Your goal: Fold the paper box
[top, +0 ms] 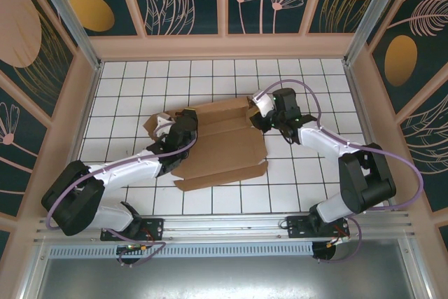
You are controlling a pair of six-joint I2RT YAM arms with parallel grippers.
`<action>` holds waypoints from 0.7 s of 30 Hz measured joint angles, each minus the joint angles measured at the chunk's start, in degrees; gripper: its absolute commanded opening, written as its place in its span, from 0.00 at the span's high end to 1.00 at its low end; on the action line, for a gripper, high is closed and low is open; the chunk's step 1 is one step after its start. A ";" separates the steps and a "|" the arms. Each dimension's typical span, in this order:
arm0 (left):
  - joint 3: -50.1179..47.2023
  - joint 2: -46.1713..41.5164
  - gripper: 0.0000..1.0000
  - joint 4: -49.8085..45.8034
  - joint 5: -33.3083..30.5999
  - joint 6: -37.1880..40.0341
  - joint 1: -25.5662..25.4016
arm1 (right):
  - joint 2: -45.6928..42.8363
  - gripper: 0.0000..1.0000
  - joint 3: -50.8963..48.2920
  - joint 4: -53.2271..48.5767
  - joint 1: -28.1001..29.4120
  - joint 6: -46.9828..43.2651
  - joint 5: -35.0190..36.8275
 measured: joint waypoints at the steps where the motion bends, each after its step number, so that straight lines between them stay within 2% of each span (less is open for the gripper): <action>1: 0.24 0.00 1.00 -0.28 0.33 -0.42 0.22 | 0.00 0.75 0.00 -0.02 -0.24 0.02 -0.52; 12: 1.95 0.00 1.00 -3.72 3.15 -2.78 1.66 | 0.02 0.72 0.72 -2.93 -1.81 2.71 -6.62; 21: 2.54 0.02 1.00 -4.70 5.55 -1.68 2.95 | -0.15 0.63 2.05 -6.49 -1.90 4.74 -10.01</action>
